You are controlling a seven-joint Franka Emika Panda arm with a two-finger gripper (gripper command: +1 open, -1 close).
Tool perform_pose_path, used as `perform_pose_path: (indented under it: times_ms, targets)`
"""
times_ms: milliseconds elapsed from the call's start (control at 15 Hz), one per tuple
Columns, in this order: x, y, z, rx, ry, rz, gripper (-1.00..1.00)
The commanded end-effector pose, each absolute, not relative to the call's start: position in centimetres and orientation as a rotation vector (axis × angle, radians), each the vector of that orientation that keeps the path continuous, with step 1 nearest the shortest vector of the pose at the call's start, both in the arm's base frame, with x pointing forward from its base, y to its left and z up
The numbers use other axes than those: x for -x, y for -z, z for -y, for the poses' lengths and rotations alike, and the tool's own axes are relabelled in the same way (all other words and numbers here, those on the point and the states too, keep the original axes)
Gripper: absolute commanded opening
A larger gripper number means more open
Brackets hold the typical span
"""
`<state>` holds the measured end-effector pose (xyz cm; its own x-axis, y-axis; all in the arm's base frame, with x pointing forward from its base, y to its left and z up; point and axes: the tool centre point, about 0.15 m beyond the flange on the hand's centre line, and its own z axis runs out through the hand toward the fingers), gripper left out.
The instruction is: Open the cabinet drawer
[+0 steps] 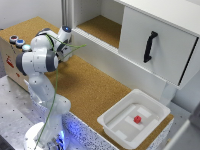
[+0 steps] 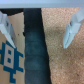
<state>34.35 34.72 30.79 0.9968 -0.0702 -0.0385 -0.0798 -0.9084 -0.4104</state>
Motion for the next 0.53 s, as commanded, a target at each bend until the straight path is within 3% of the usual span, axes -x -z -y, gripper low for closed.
perform_pose_path:
  times_ms: [0, 467]
  targets:
    - [-34.6, -28.7, -34.1, 2.568, -0.077, -0.045, -1.0]
    - [-35.3, -29.7, -33.7, 2.58, -0.024, -0.034, -1.0]
